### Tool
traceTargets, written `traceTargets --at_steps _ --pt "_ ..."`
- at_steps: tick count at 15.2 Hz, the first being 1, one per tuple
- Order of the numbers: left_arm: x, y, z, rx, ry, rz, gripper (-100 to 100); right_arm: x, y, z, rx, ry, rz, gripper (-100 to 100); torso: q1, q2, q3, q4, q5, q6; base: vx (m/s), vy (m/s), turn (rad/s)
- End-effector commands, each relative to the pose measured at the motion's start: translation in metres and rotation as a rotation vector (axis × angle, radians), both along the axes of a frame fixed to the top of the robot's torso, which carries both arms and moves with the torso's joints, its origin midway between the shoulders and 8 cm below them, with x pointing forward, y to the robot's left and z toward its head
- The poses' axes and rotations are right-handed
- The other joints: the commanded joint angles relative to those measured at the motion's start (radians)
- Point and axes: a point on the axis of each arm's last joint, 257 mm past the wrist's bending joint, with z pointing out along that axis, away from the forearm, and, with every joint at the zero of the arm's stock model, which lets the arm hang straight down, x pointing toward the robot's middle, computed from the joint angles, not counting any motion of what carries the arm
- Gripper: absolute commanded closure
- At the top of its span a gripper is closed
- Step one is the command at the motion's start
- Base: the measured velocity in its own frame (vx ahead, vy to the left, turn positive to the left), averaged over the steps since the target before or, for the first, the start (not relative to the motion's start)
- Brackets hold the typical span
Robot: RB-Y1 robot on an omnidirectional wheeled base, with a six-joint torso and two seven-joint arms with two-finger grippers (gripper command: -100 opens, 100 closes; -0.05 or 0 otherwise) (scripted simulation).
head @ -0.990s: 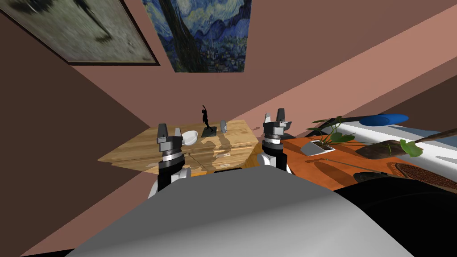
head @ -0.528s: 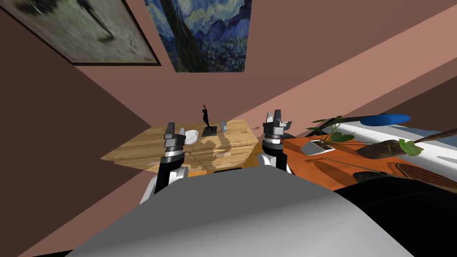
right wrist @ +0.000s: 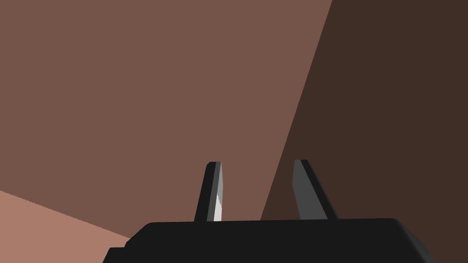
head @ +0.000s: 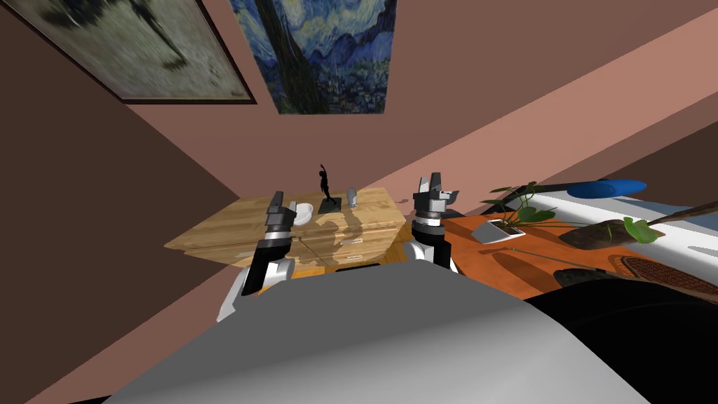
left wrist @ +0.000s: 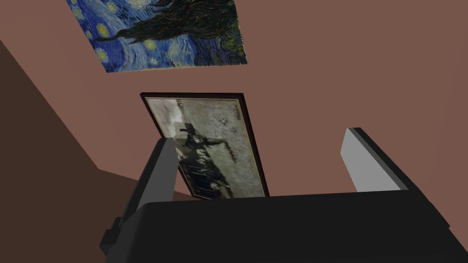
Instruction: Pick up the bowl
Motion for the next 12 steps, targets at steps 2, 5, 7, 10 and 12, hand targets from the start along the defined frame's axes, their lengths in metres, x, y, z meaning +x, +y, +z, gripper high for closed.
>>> traceTargets --at_steps 2,5,7,10,12 --pt "0.014 0.001 -0.008 -0.015 0.052 -0.013 -100 0.000 0.000 0.000 0.000 0.000 0.000 0 0.000 0.000 0.000 0.000 0.000 0.000 -0.020 0.006 0.007" --pt "0.025 0.003 -0.018 -0.029 0.101 -0.018 -100 0.000 0.000 0.000 0.000 0.000 0.000 0 0.000 0.000 0.000 0.000 0.000 0.000 -0.020 0.006 0.009" --pt "0.029 0.006 -0.025 -0.032 0.132 -0.009 -100 0.000 0.000 0.000 0.000 0.000 0.000 0 0.000 0.000 0.000 0.000 0.000 0.000 -0.017 0.005 0.006" --pt "0.039 0.008 -0.035 -0.048 0.184 -0.011 -100 0.000 0.000 0.000 0.000 0.000 0.000 0 0.000 0.000 0.000 0.000 0.000 0.000 -0.018 0.006 0.009" --pt "0.049 0.009 -0.043 -0.066 0.227 -0.016 -100 0.000 0.000 0.000 0.000 0.000 0.000 0 0.000 0.000 0.000 0.000 0.000 0.000 -0.020 0.008 0.013"
